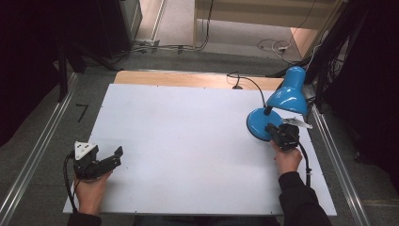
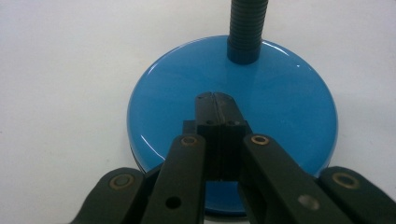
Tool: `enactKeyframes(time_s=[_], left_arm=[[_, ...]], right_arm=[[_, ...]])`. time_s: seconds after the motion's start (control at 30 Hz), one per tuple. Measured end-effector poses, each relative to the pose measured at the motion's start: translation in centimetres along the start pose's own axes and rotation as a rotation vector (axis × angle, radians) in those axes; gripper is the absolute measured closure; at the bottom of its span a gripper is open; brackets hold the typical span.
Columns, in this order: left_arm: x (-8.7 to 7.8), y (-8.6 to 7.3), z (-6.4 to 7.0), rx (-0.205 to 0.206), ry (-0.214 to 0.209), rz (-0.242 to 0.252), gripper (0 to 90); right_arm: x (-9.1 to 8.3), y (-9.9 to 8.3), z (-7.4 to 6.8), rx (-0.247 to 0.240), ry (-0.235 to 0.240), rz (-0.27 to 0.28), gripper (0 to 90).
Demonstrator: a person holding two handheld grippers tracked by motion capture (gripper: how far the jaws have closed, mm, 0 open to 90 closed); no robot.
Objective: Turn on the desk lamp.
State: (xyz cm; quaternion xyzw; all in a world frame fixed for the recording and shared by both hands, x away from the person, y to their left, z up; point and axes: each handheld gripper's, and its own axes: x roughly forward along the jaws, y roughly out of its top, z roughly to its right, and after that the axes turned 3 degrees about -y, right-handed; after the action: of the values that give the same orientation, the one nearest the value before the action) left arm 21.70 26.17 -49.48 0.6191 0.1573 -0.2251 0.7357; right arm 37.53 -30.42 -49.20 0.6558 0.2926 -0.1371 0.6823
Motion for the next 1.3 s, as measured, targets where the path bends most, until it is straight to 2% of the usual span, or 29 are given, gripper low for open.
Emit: enactKeyframes(time_s=[0.3,0.63,1.3], left_arm=[[-0.01,0.01,0.00,-0.001,-0.001,0.000,13.4],[-0.06,0.00,-0.03,-0.003,-0.003,0.002,13.4],[-0.11,-0.01,-0.01,-0.004,-0.003,0.003,13.4]], right_arm=[[0.09,-0.09,-0.01,-0.009,-0.003,-0.007,87.3],[0.04,-0.18,-0.37,-0.031,-0.027,-0.003,87.4],[0.02,-0.36,-0.53,-0.040,-0.044,0.000,87.5]])
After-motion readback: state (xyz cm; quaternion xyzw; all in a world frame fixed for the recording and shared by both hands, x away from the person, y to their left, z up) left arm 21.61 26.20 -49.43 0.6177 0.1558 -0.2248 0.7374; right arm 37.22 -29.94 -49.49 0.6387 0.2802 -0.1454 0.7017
